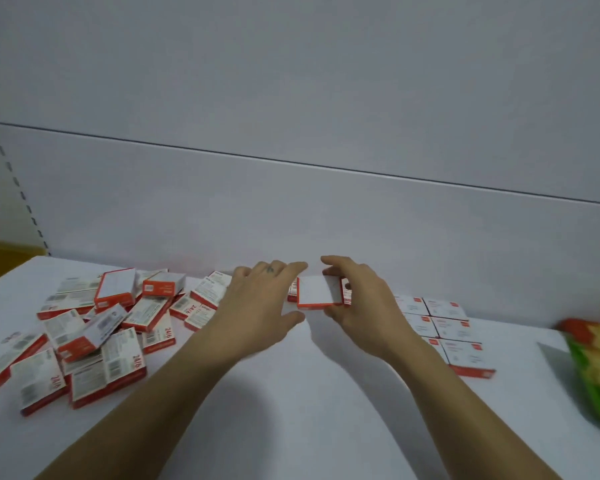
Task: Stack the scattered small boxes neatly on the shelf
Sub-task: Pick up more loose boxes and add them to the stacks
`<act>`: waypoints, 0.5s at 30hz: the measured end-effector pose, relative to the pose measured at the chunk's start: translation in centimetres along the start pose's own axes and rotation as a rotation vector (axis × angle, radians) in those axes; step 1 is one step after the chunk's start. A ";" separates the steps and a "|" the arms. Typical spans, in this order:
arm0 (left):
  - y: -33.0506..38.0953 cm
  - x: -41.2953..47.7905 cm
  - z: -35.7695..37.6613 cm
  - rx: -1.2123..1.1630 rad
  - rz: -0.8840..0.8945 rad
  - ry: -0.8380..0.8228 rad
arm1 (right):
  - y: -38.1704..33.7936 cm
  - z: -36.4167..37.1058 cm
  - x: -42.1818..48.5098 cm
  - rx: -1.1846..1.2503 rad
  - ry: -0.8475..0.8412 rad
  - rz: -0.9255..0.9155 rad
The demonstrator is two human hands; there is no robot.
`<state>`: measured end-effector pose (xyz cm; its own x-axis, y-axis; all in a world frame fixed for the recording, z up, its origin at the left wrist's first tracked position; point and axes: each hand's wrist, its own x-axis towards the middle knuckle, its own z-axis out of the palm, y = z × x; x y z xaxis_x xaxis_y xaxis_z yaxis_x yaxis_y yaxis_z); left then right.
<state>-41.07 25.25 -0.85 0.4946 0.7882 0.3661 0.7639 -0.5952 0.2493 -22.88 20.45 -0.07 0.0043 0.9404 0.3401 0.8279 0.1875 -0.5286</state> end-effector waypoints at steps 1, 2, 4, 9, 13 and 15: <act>0.3 0.3 0.4 -0.016 0.020 0.008 | 0.4 -0.2 -0.3 0.005 0.014 0.025; 0.5 0.5 0.8 -0.029 0.038 0.014 | 0.7 -0.4 -0.6 0.011 0.027 0.046; 0.6 0.6 1.4 -0.051 0.065 0.018 | 1.1 -0.4 -1.1 0.023 0.044 0.076; 0.0 0.0 2.3 -0.187 0.046 0.020 | 1.0 0.3 -1.6 0.064 0.056 0.098; 0.1 -0.7 3.0 -0.352 0.011 0.072 | 0.7 1.3 -2.2 0.070 0.111 0.096; 0.2 -0.9 3.3 -0.407 0.018 0.101 | 1.1 1.5 -2.7 0.066 0.168 0.114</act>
<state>-39.97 24.94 -4.13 0.4478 0.7700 0.4544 0.5198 -0.6377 0.5685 -22.83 18.51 -2.68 0.1939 0.8971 0.3970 0.7779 0.1060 -0.6193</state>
